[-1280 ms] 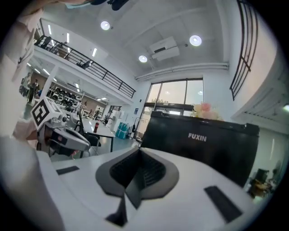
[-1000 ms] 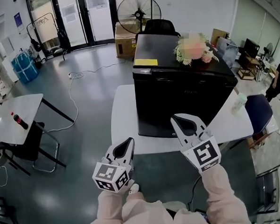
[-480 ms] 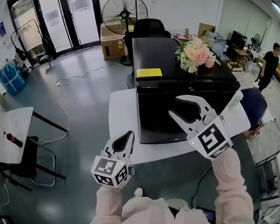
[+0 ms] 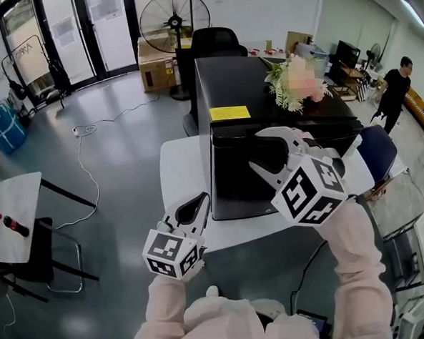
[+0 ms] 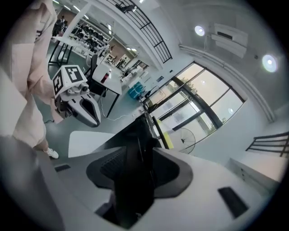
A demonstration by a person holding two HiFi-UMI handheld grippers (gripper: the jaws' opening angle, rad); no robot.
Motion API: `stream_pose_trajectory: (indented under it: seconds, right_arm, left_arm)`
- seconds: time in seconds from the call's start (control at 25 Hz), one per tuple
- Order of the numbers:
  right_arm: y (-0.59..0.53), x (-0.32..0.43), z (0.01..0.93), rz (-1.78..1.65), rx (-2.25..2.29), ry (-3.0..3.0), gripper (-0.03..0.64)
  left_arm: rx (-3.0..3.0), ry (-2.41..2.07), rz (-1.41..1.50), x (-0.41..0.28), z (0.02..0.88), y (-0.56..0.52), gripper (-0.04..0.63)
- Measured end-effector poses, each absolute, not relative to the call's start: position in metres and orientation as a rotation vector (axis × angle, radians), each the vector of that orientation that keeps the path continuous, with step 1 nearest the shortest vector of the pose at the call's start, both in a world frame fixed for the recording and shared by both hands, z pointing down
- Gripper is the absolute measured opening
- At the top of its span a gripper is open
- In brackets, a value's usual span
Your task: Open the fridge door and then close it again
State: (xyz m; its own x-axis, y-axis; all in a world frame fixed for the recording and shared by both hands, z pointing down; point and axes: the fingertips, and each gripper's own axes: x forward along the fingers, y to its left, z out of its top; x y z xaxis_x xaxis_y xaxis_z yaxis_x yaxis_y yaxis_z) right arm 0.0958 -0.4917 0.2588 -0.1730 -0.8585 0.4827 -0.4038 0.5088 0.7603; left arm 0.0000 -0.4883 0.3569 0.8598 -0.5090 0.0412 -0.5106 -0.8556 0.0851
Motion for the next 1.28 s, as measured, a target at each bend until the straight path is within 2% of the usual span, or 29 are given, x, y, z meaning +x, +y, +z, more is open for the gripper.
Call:
stream_pose_trajectory:
  seconds: [1.28]
  right_arm:
    - [-0.503, 0.094, 0.275, -0.636, 1.188, -1.375, 0.175]
  left_arm:
    - [2.947, -0.626, 0.087, -0.021, 0.381, -0.491, 0.011]
